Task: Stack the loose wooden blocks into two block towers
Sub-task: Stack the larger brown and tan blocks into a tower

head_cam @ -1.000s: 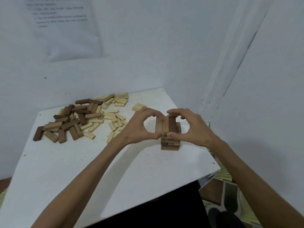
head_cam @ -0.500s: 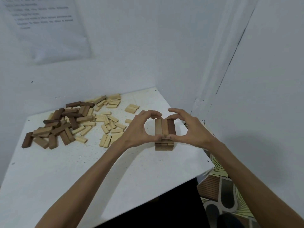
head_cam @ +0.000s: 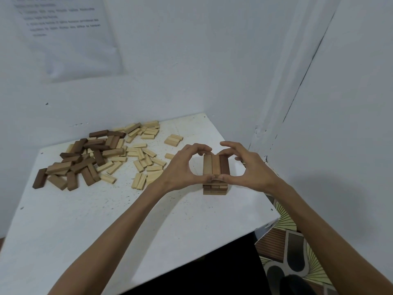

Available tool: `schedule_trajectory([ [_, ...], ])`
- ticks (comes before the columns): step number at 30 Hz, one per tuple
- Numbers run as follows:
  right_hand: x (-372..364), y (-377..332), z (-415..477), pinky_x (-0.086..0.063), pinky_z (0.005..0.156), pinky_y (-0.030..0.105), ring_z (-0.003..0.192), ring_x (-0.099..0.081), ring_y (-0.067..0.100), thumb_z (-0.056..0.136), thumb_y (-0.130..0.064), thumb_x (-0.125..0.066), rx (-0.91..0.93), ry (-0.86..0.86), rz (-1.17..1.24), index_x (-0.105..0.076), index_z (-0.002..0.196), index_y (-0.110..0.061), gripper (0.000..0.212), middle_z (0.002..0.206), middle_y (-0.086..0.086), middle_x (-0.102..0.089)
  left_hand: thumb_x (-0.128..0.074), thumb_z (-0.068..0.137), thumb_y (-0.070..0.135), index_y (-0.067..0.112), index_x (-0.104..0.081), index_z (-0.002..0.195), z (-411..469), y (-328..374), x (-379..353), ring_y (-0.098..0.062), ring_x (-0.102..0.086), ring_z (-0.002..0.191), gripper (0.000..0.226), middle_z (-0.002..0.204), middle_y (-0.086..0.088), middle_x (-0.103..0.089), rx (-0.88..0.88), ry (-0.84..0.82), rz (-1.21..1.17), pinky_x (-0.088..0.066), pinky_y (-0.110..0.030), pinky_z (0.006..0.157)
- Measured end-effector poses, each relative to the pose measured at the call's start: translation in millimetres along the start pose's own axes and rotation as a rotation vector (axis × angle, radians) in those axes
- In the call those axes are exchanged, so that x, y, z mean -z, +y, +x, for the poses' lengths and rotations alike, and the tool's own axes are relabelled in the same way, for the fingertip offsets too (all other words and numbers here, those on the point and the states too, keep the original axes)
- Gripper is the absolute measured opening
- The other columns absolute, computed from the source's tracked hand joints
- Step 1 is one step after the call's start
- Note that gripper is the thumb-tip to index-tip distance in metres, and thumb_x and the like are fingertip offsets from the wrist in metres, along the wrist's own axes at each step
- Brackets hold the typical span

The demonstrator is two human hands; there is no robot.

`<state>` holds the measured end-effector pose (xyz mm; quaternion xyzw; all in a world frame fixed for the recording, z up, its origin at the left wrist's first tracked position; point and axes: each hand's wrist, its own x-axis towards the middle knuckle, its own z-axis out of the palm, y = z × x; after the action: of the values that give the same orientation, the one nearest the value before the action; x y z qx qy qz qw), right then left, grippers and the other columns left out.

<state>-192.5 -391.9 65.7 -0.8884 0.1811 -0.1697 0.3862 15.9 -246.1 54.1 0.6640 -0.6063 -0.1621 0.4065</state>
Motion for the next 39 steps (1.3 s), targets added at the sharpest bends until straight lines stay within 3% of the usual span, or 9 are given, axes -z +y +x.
schedule_trajectory([
  [4,-0.8,1.4,0.8,-0.044,0.110,0.029,0.129,-0.056,0.004,0.081,-0.035,-0.088,0.005,0.000,0.010,-0.043,0.150,-0.033,0.082,0.131,-0.019,-0.064,-0.091,0.074,0.034,0.028,-0.055,0.134,1.2,-2.4,-1.6,-0.010,-0.056,0.124,0.070,0.127,0.017,-0.064,-0.001,-0.023,-0.017,-0.036,-0.015,0.102],
  [7,-1.3,3.4,0.2,-0.047,0.110,0.034,0.130,-0.056,0.006,0.082,-0.034,-0.088,0.003,0.005,0.014,-0.043,0.150,-0.033,0.082,0.132,-0.018,-0.064,-0.091,0.075,0.033,0.028,-0.055,0.135,1.9,-2.4,-1.6,-0.008,-0.056,0.124,0.070,0.128,0.016,-0.064,-0.004,-0.029,-0.021,-0.033,-0.007,0.099],
  [17,-4.4,5.3,-1.0,-0.050,0.109,0.038,0.131,-0.056,0.008,0.082,-0.035,-0.087,0.015,0.042,0.012,-0.045,0.149,-0.034,0.079,0.132,-0.021,-0.062,-0.089,0.076,0.032,0.023,-0.054,0.137,0.7,-0.1,-2.2,-0.008,-0.058,0.125,0.071,0.130,0.014,-0.064,0.023,-0.050,-0.075,-0.042,-0.030,0.113],
  [23,-3.8,6.0,-2.4,-0.049,0.109,0.040,0.133,-0.053,0.004,0.082,-0.040,-0.087,0.009,0.024,0.004,-0.042,0.152,-0.036,0.083,0.137,-0.024,-0.059,-0.091,0.077,0.034,0.025,-0.050,0.142,-1.5,-1.1,-4.5,-0.005,-0.055,0.129,0.077,0.133,0.016,-0.062,0.035,-0.050,-0.064,-0.039,-0.024,0.112],
  [30,-5.1,9.7,-4.5,-0.048,0.110,0.044,0.135,-0.051,0.005,0.081,-0.041,-0.087,0.001,0.040,0.013,-0.042,0.151,-0.035,0.084,0.139,-0.022,-0.059,-0.093,0.075,0.029,0.020,-0.049,0.143,-4.1,-3.0,-3.6,-0.013,-0.056,0.131,0.081,0.133,0.015,-0.065,0.000,0.003,-0.076,-0.037,-0.030,0.114],
  [39,-6.7,9.3,0.2,-0.048,0.108,0.037,0.134,-0.053,0.006,0.081,-0.039,-0.087,0.010,0.042,0.035,-0.043,0.150,-0.036,0.081,0.135,-0.023,-0.060,-0.093,0.074,0.038,0.031,-0.053,0.141,-0.9,-4.6,-4.3,-0.009,-0.054,0.133,0.079,0.132,0.016,-0.065,0.039,-0.011,-0.084,-0.037,-0.033,0.115],
])
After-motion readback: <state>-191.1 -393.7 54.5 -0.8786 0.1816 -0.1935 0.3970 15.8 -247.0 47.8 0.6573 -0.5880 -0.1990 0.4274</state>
